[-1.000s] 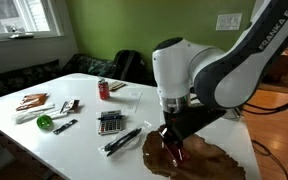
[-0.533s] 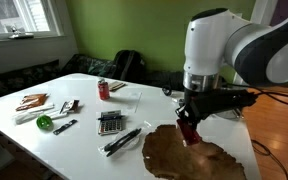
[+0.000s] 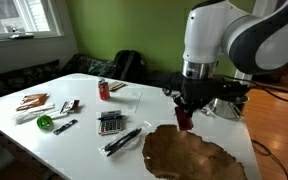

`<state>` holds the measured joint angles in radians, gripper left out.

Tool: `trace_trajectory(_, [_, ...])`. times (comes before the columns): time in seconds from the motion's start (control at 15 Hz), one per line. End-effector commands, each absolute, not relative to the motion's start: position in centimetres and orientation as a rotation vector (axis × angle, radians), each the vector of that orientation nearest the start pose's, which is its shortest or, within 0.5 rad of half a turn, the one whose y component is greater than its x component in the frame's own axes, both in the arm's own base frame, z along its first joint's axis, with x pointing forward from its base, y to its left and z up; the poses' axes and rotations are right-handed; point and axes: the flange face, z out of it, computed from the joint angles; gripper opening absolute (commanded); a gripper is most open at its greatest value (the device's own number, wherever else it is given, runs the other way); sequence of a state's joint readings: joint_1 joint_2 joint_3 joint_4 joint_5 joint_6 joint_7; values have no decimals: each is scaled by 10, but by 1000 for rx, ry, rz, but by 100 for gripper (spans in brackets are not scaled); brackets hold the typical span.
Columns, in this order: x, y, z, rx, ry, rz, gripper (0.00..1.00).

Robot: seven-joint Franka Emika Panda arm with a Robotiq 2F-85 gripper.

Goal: Put the red object in the pot

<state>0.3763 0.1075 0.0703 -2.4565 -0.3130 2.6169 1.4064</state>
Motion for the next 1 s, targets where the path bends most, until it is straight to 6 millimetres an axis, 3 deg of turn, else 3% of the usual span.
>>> trace_trajectory(0.0, [425, 137, 294, -2856, 1358, -326, 1])
trace_trajectory(0.4, [412, -16, 323, -2621, 1820, -446, 1])
trace_trajectory(0.53, [410, -55, 323, -2537, 1969, -488, 1])
trace_trajectory(0.73, [413, -81, 316, -2424, 2188, -561, 1])
trace_trajectory(0.93, [419, -79, 313, -2326, 2387, -640, 1])
